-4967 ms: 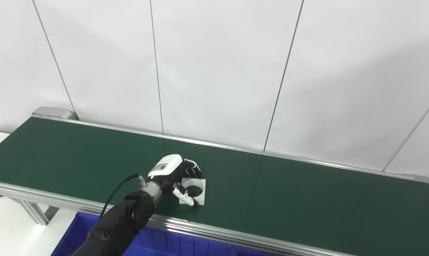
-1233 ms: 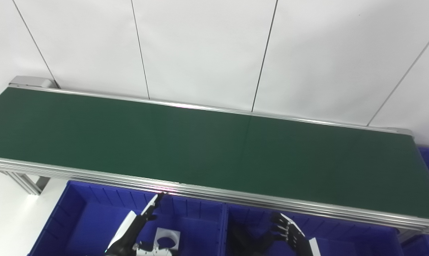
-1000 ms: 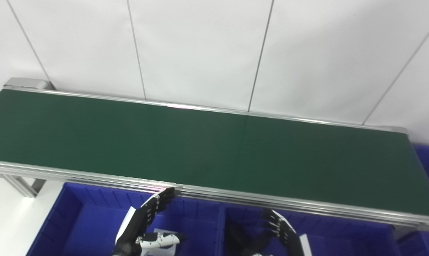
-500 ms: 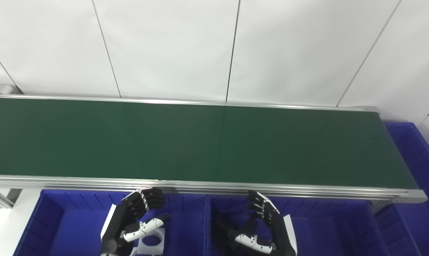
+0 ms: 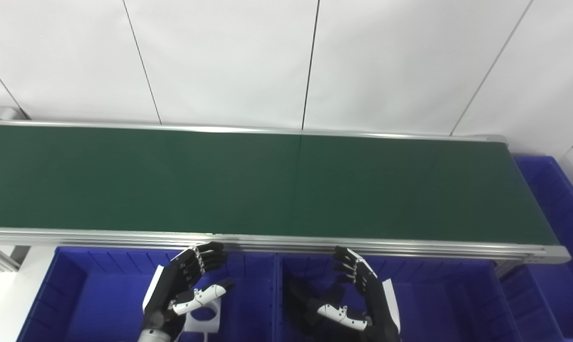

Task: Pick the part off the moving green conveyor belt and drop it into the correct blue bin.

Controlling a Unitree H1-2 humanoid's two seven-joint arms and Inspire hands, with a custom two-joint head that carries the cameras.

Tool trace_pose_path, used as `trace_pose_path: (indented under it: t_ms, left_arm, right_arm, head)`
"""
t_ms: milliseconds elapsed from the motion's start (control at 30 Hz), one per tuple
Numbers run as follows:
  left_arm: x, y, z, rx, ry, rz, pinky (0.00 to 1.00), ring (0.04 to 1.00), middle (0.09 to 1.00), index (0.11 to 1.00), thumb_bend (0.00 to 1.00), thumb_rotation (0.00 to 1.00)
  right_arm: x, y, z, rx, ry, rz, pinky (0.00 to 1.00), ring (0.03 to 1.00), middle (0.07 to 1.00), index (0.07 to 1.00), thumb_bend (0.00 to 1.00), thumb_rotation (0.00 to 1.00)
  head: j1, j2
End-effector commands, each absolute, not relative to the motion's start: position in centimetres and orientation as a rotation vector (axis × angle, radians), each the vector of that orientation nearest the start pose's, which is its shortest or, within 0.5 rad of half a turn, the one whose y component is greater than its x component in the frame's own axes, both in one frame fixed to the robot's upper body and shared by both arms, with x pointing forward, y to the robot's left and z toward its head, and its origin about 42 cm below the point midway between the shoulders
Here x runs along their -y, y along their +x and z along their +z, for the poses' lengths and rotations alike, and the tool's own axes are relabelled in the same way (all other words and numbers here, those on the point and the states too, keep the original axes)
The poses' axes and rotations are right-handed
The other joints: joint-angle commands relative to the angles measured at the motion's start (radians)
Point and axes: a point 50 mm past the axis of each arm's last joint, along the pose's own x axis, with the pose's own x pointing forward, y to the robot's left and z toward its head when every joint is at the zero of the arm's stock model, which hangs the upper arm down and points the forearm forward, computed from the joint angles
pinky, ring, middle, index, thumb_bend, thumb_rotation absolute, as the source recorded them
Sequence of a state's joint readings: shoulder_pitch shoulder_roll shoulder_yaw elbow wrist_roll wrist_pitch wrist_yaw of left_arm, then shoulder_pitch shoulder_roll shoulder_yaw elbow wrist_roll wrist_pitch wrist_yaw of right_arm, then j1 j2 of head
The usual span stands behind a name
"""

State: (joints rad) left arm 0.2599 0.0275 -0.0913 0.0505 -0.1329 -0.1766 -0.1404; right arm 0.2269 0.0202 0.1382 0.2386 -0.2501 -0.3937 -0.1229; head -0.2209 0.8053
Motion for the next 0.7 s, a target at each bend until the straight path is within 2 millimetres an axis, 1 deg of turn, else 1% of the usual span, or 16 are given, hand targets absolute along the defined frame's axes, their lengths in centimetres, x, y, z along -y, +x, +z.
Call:
trace_pose_path:
  t_ms: [0, 67, 167, 333, 533, 667]
  left_arm:
    - [-19.8, 19.0, 4.4, -0.082, -0.112, -0.138, 0.77, 0.694, 0.667, 0.681, 0.65, 0.0]
    - [-19.4, 19.0, 4.4, -0.081, -0.107, -0.139, 0.78, 0.72, 0.704, 0.704, 0.65, 0.0]
    - [-18.9, 19.1, 4.4, -0.073, -0.112, -0.141, 0.81, 0.745, 0.735, 0.723, 0.66, 0.0]
    - [-18.8, 19.1, 4.4, -0.069, -0.112, -0.14, 0.81, 0.752, 0.747, 0.732, 0.65, 0.0]
    - [-19.0, 19.0, 4.1, -0.078, -0.105, -0.143, 0.8, 0.749, 0.75, 0.736, 0.65, 0.0]
    - [-19.1, 19.0, 3.7, -0.085, -0.105, -0.142, 0.8, 0.741, 0.744, 0.734, 0.65, 0.0]
  right_arm:
    - [18.1, 19.2, 2.1, -0.003, -0.192, 0.058, 0.66, 0.74, 0.79, 0.805, 0.67, 0.1]
    - [18.4, 19.3, 2.5, -0.008, -0.199, 0.064, 0.67, 0.742, 0.793, 0.809, 0.68, 0.13]
    - [18.7, 19.4, 2.8, -0.004, -0.197, 0.07, 0.65, 0.729, 0.787, 0.803, 0.68, 0.1]
    - [18.7, 19.4, 2.8, -0.01, -0.208, 0.079, 0.63, 0.718, 0.783, 0.801, 0.67, 0.1]
    - [18.6, 19.5, 2.8, -0.006, -0.204, 0.084, 0.64, 0.722, 0.779, 0.801, 0.68, 0.09]
    - [18.5, 19.6, 2.6, -0.008, -0.198, 0.086, 0.64, 0.728, 0.784, 0.801, 0.68, 0.09]
  head:
    - [0.018, 0.011]
    - [0.034, 0.021]
    - [0.043, 0.025]
    - [0.052, 0.023]
    - [0.057, 0.019]
    - [0.061, 0.007]
